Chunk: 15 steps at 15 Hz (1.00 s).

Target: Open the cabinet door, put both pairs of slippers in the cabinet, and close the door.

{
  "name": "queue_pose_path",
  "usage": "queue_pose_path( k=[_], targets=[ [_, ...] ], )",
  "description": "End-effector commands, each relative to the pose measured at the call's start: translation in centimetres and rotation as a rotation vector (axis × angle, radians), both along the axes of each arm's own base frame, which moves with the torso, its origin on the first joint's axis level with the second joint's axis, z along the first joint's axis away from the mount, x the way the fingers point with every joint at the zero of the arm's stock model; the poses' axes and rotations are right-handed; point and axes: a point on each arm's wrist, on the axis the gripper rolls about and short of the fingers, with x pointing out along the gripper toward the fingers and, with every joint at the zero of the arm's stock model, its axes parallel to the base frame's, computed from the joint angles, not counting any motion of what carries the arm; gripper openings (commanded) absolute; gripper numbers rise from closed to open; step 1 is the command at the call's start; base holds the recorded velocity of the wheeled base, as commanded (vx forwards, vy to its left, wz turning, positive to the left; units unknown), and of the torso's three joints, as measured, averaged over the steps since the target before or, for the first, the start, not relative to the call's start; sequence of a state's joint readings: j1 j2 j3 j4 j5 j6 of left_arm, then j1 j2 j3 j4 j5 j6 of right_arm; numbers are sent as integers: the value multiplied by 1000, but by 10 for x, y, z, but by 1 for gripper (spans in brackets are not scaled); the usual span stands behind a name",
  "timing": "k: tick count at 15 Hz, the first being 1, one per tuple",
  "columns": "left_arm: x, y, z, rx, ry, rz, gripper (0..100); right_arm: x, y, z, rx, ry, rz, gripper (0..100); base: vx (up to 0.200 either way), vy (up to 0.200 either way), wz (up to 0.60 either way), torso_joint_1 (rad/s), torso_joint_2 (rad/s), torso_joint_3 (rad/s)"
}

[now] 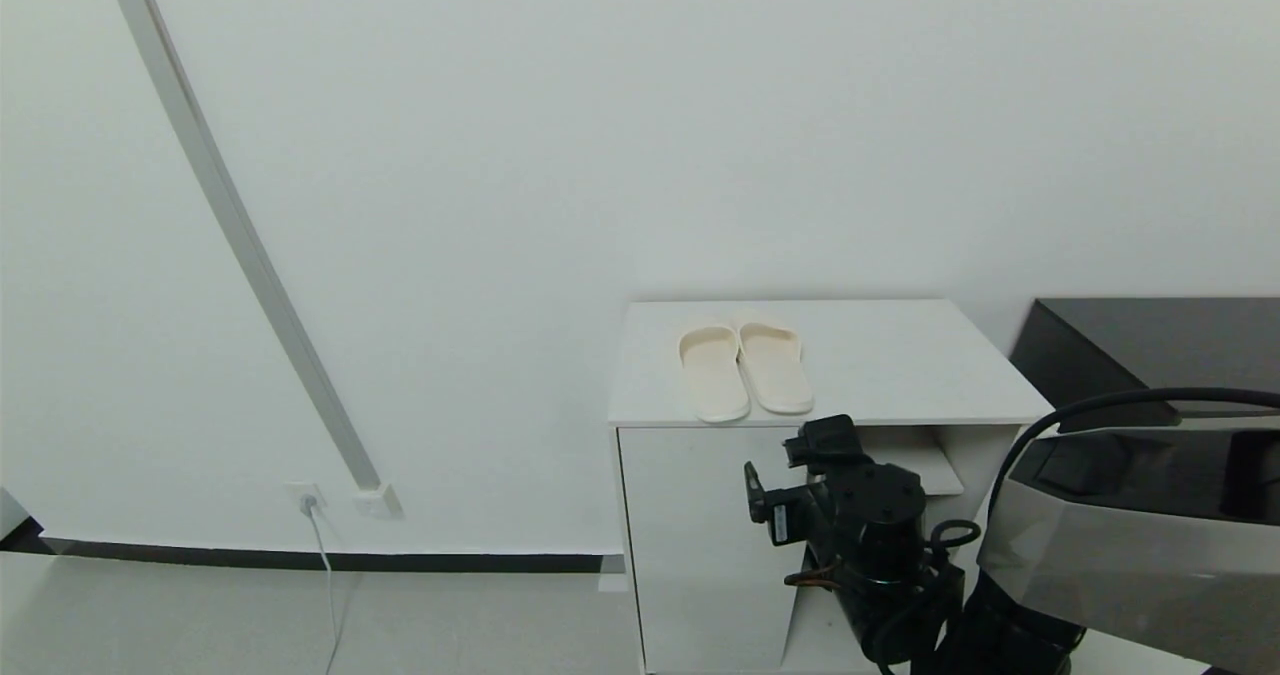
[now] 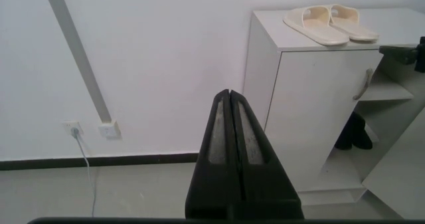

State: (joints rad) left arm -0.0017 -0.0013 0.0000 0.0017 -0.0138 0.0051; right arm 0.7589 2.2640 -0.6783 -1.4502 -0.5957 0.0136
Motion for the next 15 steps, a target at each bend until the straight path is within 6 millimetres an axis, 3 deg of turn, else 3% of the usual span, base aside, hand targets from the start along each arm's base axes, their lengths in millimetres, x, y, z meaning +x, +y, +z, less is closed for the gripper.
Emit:
queue_pose_path(
  k=[1,4,7,8,9,12,15],
  targets=[
    [0,0,0,1,0,-1,0,1,0,-2,0,-7,20,100,0,0,0,144,-300,-163],
    [0,0,0,1,1,-1,0,4,-1,-1,-17,-65,56,100,0,0,0,26,-45,-29],
    [0,0,0,4,1,-3,0,35,-4,16,-16,-46,43,100,0,0,0,0,0,0],
    [0,0,0,6,1,-3,0,45,-5,29,4,-12,24,100,0,0,0,0,0,0],
    [0,0,0,7,1,-3,0,52,-1,56,50,48,15,100,0,0,0,0,0,0],
    [0,0,0,6,1,-3,0,60,6,100,131,146,-1,100,0,0,0,0,0,0],
    [0,0,0,4,1,-3,0,62,9,103,144,173,-7,100,67,0,0,-1,1,1]
  ],
)
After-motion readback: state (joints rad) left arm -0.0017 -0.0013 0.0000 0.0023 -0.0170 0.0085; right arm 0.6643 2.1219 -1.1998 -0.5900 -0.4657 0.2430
